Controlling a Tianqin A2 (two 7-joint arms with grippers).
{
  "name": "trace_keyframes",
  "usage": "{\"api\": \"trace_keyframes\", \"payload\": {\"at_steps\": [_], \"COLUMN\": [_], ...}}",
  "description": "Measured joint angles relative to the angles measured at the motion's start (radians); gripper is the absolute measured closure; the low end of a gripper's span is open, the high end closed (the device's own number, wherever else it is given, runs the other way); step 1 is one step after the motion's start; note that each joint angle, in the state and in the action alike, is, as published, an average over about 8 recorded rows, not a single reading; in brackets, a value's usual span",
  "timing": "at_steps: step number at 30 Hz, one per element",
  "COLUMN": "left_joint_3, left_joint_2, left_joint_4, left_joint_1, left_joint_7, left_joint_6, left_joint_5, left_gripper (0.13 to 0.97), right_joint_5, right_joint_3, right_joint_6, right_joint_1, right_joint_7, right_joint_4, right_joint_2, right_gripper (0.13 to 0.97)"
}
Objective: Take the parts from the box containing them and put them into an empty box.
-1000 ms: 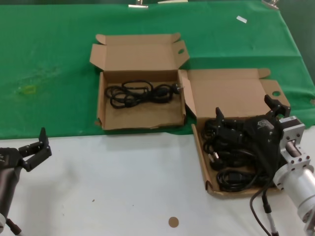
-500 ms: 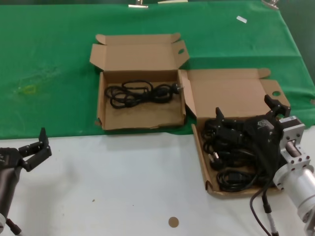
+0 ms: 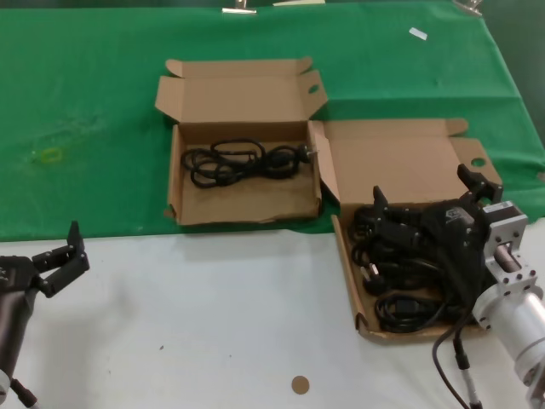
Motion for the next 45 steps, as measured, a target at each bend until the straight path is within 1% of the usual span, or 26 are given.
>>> {"api": "trace_keyframes", "payload": {"at_steps": [45], "left_joint_3": [0.000], "left_joint_2": [0.000], "left_joint_4": [0.000], "left_joint_1": [0.000], "left_joint_7": [0.000], "left_joint_6": [0.000], "left_joint_5": [0.000], "left_gripper": [0.132], "right_joint_5": [0.000], "right_joint_3": [0.000], "right_joint_6": [0.000], "right_joint_1": [0.000], "right_joint_7": [0.000], "right_joint_4": [0.000], "right_joint_2": [0.000], "right_gripper": [0.129]}}
